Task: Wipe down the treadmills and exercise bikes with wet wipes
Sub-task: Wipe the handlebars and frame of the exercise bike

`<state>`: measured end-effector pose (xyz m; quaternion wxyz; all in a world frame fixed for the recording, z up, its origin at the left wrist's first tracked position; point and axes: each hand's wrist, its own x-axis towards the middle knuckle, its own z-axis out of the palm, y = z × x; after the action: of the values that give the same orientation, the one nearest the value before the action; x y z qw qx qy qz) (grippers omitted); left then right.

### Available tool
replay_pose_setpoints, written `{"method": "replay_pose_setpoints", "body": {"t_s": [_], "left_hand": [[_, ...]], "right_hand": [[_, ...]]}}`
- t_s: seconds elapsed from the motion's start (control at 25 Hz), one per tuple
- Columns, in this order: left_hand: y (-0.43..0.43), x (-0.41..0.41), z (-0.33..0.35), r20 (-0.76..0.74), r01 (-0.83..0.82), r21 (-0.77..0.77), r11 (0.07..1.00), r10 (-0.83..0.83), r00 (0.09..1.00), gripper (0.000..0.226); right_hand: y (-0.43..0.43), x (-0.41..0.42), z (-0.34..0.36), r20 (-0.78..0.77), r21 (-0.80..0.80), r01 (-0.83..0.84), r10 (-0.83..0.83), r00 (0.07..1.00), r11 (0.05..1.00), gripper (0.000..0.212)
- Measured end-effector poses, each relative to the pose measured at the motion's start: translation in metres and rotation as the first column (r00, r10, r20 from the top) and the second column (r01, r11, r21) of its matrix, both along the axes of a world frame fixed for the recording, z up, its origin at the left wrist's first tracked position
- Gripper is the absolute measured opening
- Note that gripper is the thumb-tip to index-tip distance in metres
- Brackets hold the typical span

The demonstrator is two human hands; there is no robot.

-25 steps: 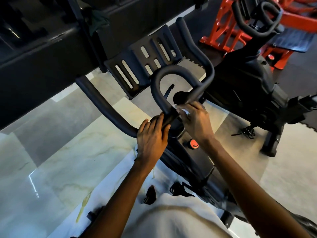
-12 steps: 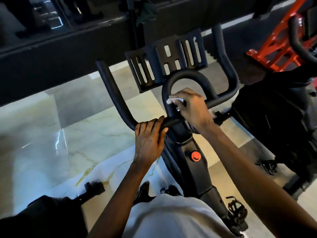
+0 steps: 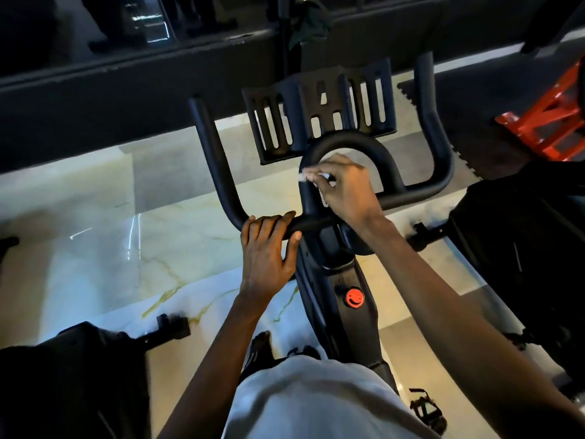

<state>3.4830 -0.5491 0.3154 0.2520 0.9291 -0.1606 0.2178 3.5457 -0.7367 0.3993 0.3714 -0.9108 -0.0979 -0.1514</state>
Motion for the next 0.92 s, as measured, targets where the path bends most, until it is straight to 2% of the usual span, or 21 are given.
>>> {"method": "replay_pose_setpoints", "body": {"t_s": [0.12,0.24,0.32,0.48,0.64,0.72,0.84,0.92], "left_hand": [[-0.006,-0.001,0.005,-0.052,-0.043,-0.027,0.999,0.041,0.998,0.038],[-0.012,0.001,0.012,-0.11,-0.097,-0.006,0.995,0.096,0.989,0.043],[-0.016,0.002,0.015,-0.141,-0.13,0.013,0.991,0.13,0.981,0.045],[-0.032,0.003,0.024,-0.236,-0.11,-0.006,0.994,0.105,0.966,0.052],[-0.04,0.009,0.034,-0.313,-0.065,-0.015,0.998,0.057,0.948,0.062],[-0.041,0.013,0.037,-0.349,-0.057,-0.029,0.998,0.043,0.936,0.062],[-0.047,0.02,0.043,-0.375,-0.041,-0.091,0.995,0.004,0.927,0.058],[-0.053,0.023,0.05,-0.371,-0.04,-0.1,0.994,0.0,0.929,0.06]], "right_hand": [[0.01,0.002,0.0,-0.006,-0.013,0.037,-0.037,0.999,0.999,0.019],[-0.005,-0.02,0.002,-0.089,-0.126,-0.139,0.128,0.988,0.982,0.018],[-0.013,-0.022,0.003,-0.147,-0.14,-0.191,0.17,0.974,0.972,0.017],[-0.006,0.015,0.008,-0.044,-0.032,-0.083,0.081,0.996,0.996,0.016],[-0.002,0.031,0.007,0.004,0.114,0.135,-0.136,0.991,0.984,0.018],[0.001,0.021,0.001,0.003,0.096,0.139,-0.14,0.99,0.986,0.02],[0.0,0.015,0.0,-0.019,0.046,0.044,-0.043,0.999,0.998,0.019],[-0.012,0.029,0.007,-0.012,0.065,0.105,-0.105,0.994,0.992,0.019]]}}
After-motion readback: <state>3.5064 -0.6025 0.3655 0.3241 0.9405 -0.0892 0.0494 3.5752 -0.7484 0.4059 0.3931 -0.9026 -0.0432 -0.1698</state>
